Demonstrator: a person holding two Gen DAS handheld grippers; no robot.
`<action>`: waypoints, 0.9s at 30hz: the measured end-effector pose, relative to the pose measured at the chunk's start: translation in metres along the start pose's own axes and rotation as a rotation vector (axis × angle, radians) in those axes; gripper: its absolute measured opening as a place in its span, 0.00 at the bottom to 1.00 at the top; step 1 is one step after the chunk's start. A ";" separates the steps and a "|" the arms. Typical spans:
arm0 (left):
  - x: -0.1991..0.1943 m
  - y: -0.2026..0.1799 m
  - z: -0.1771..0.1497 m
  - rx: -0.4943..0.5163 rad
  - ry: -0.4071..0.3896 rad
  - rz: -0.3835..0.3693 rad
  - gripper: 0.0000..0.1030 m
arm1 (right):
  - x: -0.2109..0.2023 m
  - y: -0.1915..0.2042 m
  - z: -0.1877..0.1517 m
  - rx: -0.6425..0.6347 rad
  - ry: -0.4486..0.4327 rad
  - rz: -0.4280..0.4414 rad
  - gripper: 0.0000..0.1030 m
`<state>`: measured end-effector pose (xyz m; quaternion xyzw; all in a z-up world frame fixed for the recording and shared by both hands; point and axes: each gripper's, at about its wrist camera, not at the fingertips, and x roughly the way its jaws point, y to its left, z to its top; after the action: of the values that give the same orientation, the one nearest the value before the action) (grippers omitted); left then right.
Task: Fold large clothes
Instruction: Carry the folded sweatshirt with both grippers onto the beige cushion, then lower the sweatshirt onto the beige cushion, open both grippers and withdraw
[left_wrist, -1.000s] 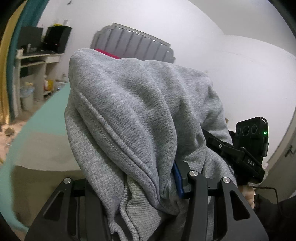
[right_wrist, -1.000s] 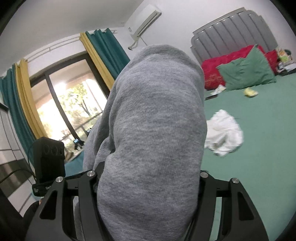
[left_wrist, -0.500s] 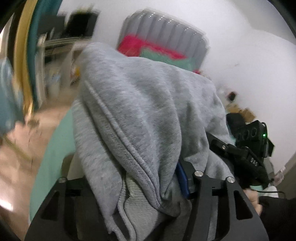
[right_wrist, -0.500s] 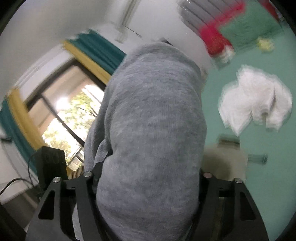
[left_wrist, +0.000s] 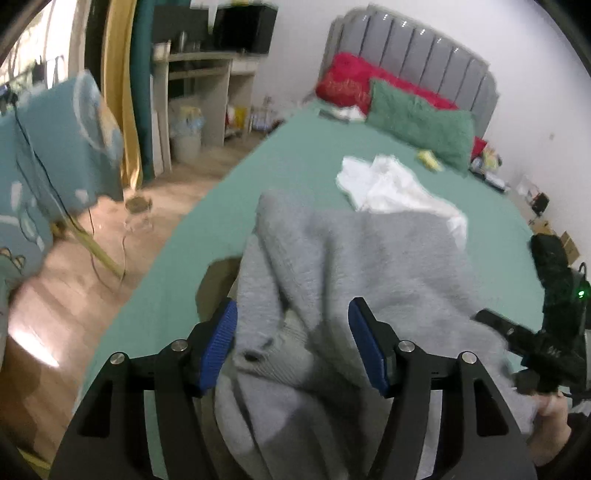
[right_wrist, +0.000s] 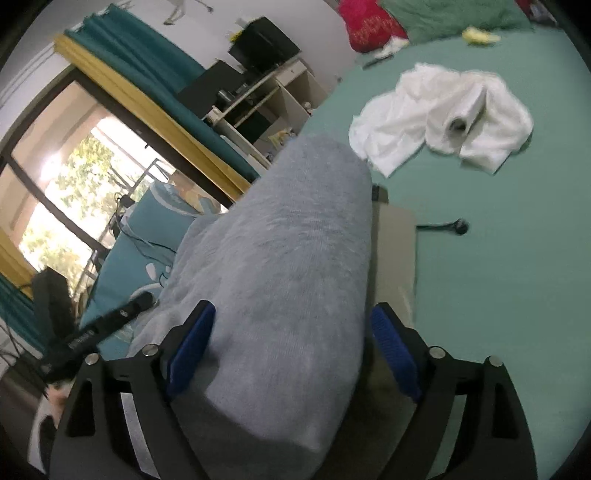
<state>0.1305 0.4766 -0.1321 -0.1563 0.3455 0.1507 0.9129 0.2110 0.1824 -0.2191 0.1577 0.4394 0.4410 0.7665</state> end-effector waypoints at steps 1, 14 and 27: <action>-0.006 0.002 0.008 -0.002 -0.016 -0.014 0.64 | -0.003 0.004 0.000 -0.019 -0.004 0.003 0.84; -0.022 -0.014 -0.068 0.027 0.122 0.077 0.64 | -0.021 0.036 -0.037 -0.228 0.140 -0.119 0.88; -0.096 -0.062 -0.091 0.001 0.028 0.108 0.64 | -0.083 0.005 -0.062 -0.151 0.159 -0.139 0.88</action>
<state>0.0327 0.3685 -0.1211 -0.1391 0.3664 0.1975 0.8986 0.1388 0.1085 -0.2063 0.0332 0.4742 0.4296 0.7678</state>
